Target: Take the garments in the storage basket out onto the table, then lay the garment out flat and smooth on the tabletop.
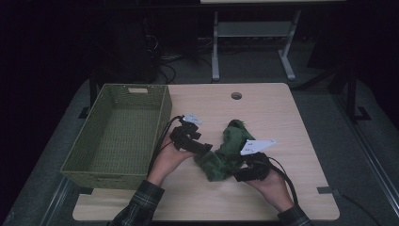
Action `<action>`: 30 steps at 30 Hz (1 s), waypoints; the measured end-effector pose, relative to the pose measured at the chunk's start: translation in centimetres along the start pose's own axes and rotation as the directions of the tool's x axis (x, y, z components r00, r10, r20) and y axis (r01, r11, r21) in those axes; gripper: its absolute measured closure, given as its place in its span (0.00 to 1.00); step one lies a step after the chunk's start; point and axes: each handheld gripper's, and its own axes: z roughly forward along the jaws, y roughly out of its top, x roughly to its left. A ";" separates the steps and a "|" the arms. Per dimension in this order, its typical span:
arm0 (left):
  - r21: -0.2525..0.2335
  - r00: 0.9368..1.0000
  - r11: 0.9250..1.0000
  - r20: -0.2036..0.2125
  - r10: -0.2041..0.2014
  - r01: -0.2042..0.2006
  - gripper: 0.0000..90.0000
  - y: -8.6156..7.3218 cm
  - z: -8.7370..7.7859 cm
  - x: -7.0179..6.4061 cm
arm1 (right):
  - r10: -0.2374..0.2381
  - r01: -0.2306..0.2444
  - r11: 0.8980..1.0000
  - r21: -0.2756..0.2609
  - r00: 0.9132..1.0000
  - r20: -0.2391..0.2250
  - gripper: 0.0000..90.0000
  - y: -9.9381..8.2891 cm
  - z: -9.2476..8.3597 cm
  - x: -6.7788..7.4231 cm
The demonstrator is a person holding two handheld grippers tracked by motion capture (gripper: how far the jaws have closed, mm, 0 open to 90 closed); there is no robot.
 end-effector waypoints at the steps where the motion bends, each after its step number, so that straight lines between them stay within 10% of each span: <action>1: 0.000 1.000 1.000 -0.001 0.000 0.000 0.35 0.0 0.0 0.0 | -0.007 0.007 1.000 -0.010 1.000 -0.004 0.47 0.4 0.3 0.1; 11: -0.019 1.000 1.000 -0.004 -0.012 0.012 0.35 0.0 -0.1 0.0 | -0.016 0.016 1.000 0.017 1.000 -0.022 0.55 2.1 3.2 0.0; 16: -0.016 1.000 1.000 -0.004 -0.009 0.009 0.35 0.0 -0.1 0.0 | -0.028 0.029 0.999 0.033 0.999 -0.029 0.77 2.0 3.8 -0.1; 30: -0.010 1.000 1.000 -0.007 -0.004 0.004 0.35 0.0 -0.2 0.0 | -0.074 0.073 0.997 -0.025 0.997 -0.017 0.91 0.4 -1.3 -0.3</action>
